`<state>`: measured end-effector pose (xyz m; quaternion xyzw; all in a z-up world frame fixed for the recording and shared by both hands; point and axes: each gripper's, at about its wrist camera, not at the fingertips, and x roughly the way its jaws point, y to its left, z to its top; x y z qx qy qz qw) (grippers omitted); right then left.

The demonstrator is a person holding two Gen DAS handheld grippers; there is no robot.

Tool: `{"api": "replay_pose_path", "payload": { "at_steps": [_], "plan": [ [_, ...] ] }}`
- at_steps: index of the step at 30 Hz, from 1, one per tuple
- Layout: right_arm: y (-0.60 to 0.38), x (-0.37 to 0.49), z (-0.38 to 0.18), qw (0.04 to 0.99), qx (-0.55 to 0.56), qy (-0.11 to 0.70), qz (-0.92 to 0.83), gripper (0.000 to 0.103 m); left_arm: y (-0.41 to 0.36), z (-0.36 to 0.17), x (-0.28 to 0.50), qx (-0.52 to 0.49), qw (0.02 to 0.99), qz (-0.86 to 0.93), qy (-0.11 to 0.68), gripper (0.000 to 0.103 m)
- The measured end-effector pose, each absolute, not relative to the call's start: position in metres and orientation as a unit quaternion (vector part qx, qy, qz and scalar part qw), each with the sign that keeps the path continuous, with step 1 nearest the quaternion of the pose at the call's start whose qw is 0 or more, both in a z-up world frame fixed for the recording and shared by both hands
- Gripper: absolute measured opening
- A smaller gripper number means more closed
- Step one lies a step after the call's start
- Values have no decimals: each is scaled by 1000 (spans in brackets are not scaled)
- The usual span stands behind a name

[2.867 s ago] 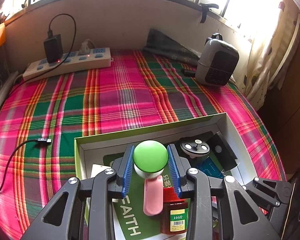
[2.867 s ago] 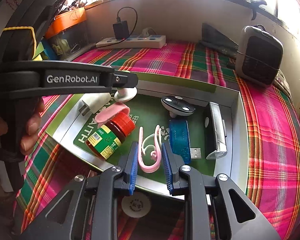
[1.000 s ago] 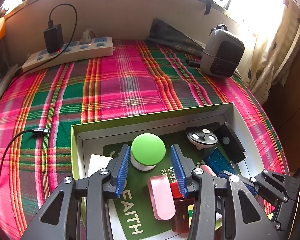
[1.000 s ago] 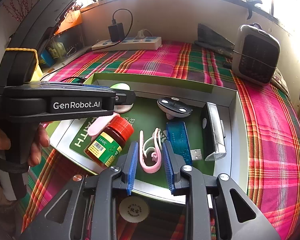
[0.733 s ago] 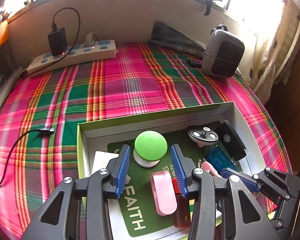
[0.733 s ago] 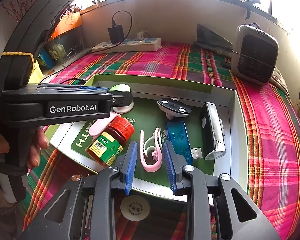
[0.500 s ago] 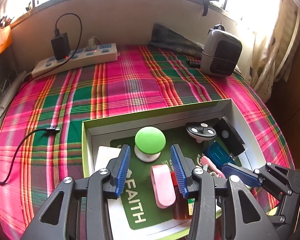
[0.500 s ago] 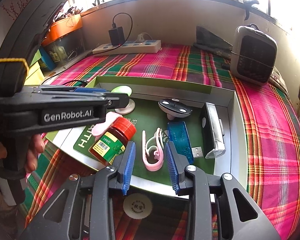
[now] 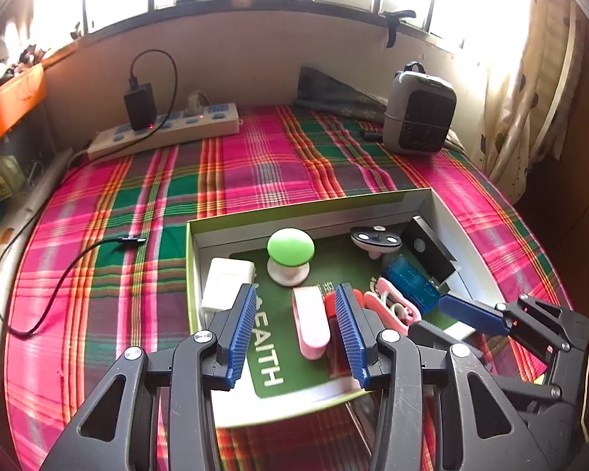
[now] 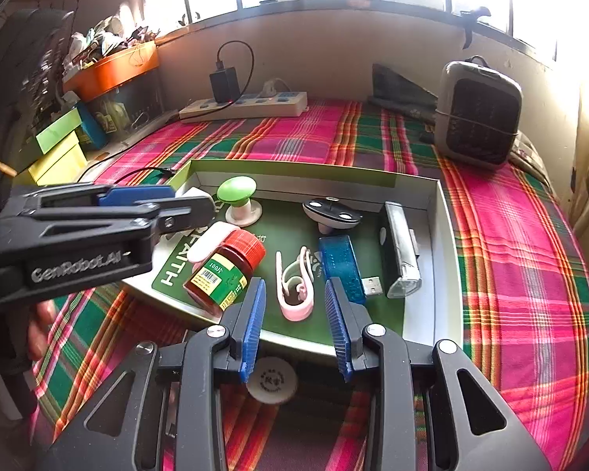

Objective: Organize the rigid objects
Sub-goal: 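Withdraw both open tools from the tray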

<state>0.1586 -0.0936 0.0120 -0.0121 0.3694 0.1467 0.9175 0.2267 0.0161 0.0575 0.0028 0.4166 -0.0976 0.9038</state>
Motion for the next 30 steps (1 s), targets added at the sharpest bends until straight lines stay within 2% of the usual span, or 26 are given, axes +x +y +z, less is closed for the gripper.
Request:
{"api": "replay_pose_path", "payload": {
  "at_steps": [12, 30],
  "plan": [
    [-105, 138, 22, 925, 3, 357, 133, 33, 21, 71, 185, 5, 919, -67, 389, 42],
    [-133, 105, 22, 927, 15, 359, 111, 34, 31, 51, 145, -41, 907, -83, 412, 42]
  ]
}}
